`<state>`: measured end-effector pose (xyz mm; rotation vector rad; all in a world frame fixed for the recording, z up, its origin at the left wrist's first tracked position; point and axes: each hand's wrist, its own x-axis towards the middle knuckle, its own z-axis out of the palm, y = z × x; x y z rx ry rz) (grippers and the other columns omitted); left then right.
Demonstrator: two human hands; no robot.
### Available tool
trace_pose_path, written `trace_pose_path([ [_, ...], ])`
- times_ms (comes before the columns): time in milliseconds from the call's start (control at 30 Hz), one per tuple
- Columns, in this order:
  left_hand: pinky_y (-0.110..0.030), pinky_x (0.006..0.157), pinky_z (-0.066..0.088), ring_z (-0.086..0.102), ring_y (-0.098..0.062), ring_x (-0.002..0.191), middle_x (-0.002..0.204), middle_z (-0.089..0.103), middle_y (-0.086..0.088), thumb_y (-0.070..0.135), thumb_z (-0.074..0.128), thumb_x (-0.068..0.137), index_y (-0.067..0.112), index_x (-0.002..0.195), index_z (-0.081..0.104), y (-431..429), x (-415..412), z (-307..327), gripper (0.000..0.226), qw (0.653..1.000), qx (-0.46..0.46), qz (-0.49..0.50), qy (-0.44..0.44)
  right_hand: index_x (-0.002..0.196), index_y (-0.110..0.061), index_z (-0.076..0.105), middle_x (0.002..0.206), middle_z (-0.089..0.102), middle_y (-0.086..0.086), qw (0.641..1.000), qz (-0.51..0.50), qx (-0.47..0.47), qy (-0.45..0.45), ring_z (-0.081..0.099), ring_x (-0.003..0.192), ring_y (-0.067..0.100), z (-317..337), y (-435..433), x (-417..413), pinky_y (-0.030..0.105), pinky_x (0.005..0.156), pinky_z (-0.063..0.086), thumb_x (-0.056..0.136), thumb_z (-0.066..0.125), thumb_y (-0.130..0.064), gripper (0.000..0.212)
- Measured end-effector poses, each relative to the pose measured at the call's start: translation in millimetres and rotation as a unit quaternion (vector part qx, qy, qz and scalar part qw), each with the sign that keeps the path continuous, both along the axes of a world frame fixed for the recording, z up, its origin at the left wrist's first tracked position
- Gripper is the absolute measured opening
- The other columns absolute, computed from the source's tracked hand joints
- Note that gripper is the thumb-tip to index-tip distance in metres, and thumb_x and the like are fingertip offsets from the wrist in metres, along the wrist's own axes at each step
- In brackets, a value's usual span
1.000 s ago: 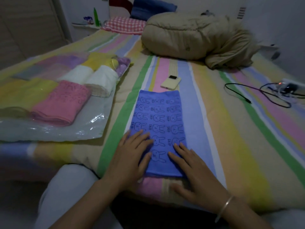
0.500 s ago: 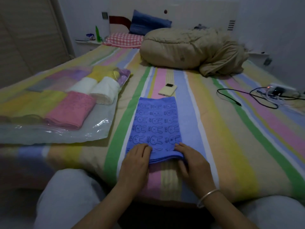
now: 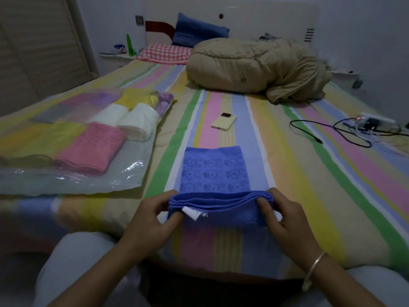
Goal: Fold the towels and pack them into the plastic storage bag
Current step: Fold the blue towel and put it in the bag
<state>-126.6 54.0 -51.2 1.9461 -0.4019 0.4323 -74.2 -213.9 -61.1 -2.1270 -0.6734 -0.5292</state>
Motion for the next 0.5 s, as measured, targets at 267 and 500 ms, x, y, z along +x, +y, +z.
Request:
trace_pose_path([
  [267,-0.028,0.061,0.041,0.067,-0.018,0.075,0.078,0.070,-0.004,0.030,0.064,0.087,0.012,0.087,0.063,-4,64,-49,0.017,0.958,0.029,0.208,0.194,0.082,-0.007,0.055,0.074,0.062,0.007,0.969,-0.143,-0.025,0.199,0.059,0.073,0.027,-33,25,53,0.035,0.059,0.034,0.098,0.043,-0.038,0.037],
  [500,-0.036,0.070,0.049,0.065,-0.027,0.092,0.095,0.070,-0.007,0.028,0.058,0.093,0.019,0.089,0.054,-10,74,-64,0.010,0.950,0.072,0.264,0.150,0.088,-0.005,0.062,0.095,0.067,0.017,0.939,-0.196,-0.088,0.269,0.061,0.089,0.032,-48,31,78,0.032,0.065,0.036,0.100,0.038,-0.037,0.041],
])
